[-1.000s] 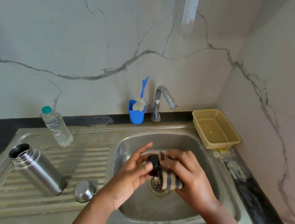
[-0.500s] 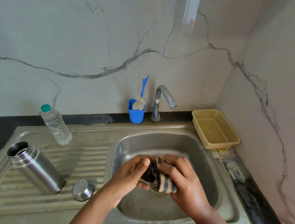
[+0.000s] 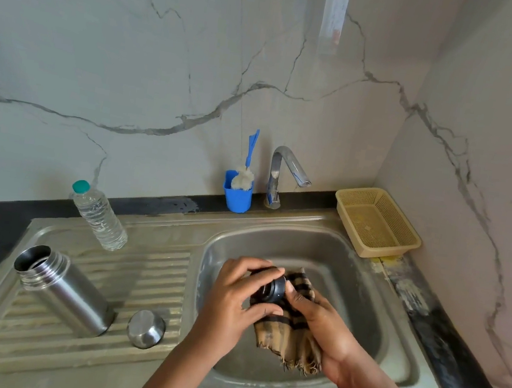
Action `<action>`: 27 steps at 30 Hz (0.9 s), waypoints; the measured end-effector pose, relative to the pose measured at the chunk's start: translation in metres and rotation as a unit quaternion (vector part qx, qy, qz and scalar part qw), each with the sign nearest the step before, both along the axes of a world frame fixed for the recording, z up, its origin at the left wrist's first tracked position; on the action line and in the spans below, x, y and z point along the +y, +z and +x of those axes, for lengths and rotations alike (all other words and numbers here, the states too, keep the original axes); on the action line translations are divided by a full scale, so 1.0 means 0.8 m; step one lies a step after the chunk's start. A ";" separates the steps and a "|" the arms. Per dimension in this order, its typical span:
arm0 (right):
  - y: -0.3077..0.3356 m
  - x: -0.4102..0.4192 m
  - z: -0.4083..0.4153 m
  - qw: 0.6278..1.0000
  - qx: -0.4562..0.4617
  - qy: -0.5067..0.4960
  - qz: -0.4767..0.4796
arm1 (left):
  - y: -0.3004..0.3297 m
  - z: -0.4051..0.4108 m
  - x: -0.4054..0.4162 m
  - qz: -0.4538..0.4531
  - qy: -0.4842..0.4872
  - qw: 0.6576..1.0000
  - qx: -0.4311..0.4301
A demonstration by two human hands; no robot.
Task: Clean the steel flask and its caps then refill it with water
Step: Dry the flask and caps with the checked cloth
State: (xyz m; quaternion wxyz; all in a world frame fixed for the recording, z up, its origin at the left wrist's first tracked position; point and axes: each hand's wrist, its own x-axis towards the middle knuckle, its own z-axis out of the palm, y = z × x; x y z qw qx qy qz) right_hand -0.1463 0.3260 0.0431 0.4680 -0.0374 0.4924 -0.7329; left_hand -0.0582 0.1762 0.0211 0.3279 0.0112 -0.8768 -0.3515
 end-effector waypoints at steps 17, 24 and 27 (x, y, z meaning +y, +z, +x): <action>-0.013 0.013 -0.009 0.873 0.436 -0.212 0.052 | -0.018 0.011 0.002 0.207 0.112 0.966 -0.109; -0.023 0.003 -0.009 0.480 0.875 -0.010 0.062 | 0.005 0.002 0.011 0.194 0.077 0.978 -0.025; -0.021 0.005 -0.015 0.548 0.828 -0.076 0.086 | 0.006 0.010 0.007 0.169 0.044 0.984 -0.038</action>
